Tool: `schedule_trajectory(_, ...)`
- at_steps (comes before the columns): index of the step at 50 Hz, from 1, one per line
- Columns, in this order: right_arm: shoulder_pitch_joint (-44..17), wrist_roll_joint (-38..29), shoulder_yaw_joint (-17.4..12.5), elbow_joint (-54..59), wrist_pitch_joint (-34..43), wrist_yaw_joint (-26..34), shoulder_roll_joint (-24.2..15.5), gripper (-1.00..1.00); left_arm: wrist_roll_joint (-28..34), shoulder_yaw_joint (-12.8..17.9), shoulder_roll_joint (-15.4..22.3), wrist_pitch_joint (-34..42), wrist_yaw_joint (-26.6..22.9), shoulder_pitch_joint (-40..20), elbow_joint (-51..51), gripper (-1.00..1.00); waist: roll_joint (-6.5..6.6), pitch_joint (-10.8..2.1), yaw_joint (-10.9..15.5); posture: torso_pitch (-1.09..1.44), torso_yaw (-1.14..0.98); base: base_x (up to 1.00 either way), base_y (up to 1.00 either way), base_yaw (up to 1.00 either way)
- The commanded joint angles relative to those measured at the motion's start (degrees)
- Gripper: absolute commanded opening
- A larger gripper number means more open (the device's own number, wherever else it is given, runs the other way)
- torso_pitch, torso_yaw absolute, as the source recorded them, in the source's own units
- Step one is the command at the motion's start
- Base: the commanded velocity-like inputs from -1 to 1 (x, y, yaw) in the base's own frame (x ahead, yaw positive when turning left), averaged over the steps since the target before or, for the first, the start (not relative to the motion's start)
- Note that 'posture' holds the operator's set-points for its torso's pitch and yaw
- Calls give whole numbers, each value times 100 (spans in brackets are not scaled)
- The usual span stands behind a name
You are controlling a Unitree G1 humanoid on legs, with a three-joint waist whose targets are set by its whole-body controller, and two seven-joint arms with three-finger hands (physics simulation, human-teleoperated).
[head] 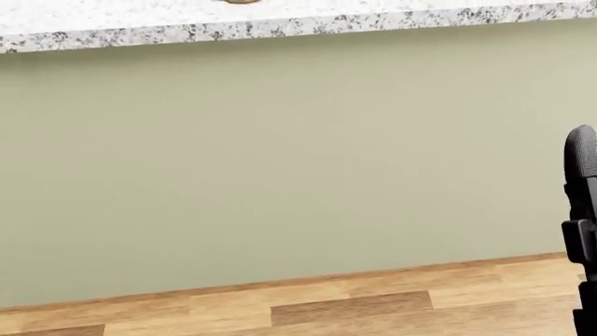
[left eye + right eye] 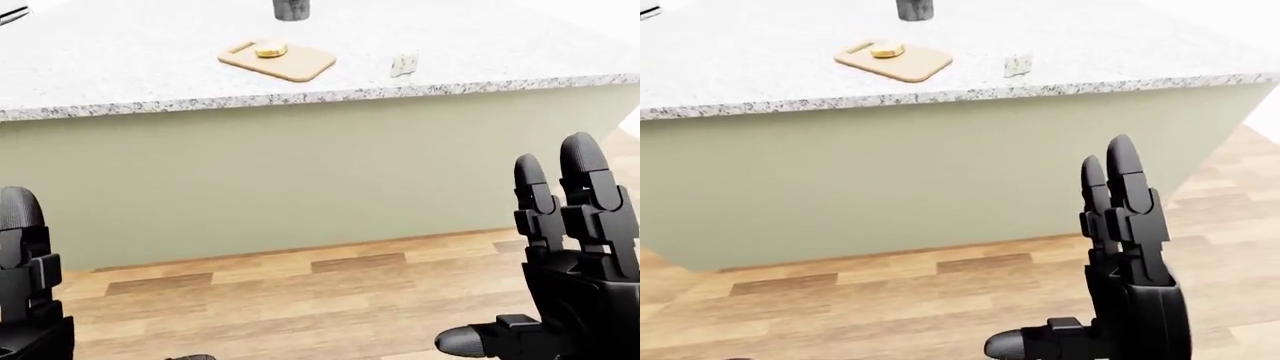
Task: Pick up the wedge of cheese and place it on the slice of bread to prepare a simple cheese on bread dish.
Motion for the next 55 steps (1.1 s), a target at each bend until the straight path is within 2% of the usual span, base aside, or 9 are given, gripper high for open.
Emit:
schedule_trajectory(1, -34, 1, 3, -206, -155, -35, -11, 100, -10, 42, 26, -180, 4, 8, -235, 100, 20, -15, -3, 0, 0, 0, 11, 0)
schedule_trajectory(8, -75, -5, -86, -206, -126, -1, 70, 100, 16, 39, -16, -189, -27, 11, -235, 100, -449, 34, 9, 0, 0, 14, 2, 0)
schedule_trajectory(19, -73, 44, -93, -206, -150, -49, 29, 100, -61, 51, 81, -286, 56, 95, -235, 100, -63, 140, -143, 0, 0, 61, 0, 0)
schedule_trajectory(23, -38, 147, -128, -206, -176, -84, -16, 100, -182, 117, 221, -342, 162, 158, -235, 100, 438, -8, -139, 0, 0, 65, 1, 0)
schedule_trajectory(25, -18, 38, -70, -206, -189, -51, 37, 100, -28, 63, 138, -340, 136, 157, -235, 100, 338, 180, -98, 0, 0, 65, 0, 0)
schedule_trajectory(37, -151, -96, -87, -206, -38, 61, 156, 100, -134, 148, 44, -186, 3, 46, -235, 100, -300, -210, 125, 0, 0, 65, 0, 0)
schedule_trajectory(40, -176, -106, -80, -206, 25, 73, 179, 100, -41, 71, 25, -185, 1, 29, -235, 100, -264, 227, -35, 0, 0, 66, 0, 0)
schedule_trajectory(44, -344, -177, -69, -206, 404, -6, 152, 100, -70, 103, 43, -170, 19, 23, -235, 100, -299, -84, -90, 0, 0, 20, 0, 0)
schedule_trajectory(55, -618, 408, -400, -206, 866, -643, -103, 100, -148, 213, 112, -237, 97, 100, -235, 100, 88, -64, 59, 0, 0, 0, 0, 0)
